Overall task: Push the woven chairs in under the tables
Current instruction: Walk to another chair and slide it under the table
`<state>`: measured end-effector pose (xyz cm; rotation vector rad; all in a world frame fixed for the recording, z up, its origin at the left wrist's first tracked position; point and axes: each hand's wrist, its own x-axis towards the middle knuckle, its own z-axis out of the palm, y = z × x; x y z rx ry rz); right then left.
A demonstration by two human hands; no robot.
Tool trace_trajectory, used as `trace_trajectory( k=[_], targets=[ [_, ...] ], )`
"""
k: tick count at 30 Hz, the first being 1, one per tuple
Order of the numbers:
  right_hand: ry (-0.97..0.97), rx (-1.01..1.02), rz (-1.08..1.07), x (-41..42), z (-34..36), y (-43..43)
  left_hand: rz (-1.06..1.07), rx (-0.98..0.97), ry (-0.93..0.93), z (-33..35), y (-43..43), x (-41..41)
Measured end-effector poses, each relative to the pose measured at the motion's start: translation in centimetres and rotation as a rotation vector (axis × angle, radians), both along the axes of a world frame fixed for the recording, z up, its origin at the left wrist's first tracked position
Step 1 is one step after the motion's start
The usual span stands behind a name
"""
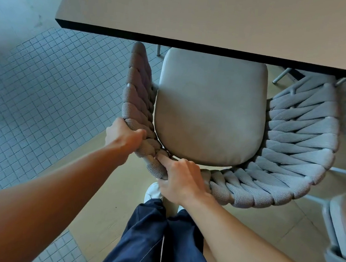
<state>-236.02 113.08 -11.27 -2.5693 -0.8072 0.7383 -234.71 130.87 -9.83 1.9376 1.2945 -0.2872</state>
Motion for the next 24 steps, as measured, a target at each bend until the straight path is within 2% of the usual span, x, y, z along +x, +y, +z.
trace_trajectory(
  k=[7,9,12,14,16,20,22,24],
  targets=[
    [-0.013,0.037,-0.060,-0.3,0.3,-0.6,-0.099,-0.044,0.028,0.5,1.5,-0.4],
    [-0.015,0.051,-0.056,-0.5,0.7,-1.8,-0.112,0.050,-0.017,1.6,1.4,-0.9],
    [-0.032,-0.005,-0.077,-0.9,1.3,-5.2,-0.186,0.246,-0.202,3.2,0.0,-2.3],
    [-0.092,-0.053,-0.075,-1.1,1.5,-8.3,-0.347,0.295,-0.333,3.8,-1.8,-3.3],
    [-0.152,-0.087,-0.098,-1.2,1.4,-11.6,-0.589,0.297,-0.366,3.4,-4.1,-4.4],
    [-0.257,-0.137,-0.139,-0.9,0.9,-16.8,-1.071,0.234,-0.133,2.0,-8.4,-6.2],
    [-0.285,-0.148,-0.136,-0.8,0.5,-17.6,-1.172,0.291,-0.053,1.3,-9.3,-6.7],
    [-0.296,-0.149,-0.141,-0.6,0.0,-18.1,-1.145,0.327,-0.075,1.1,-10.0,-6.7]
  ],
)
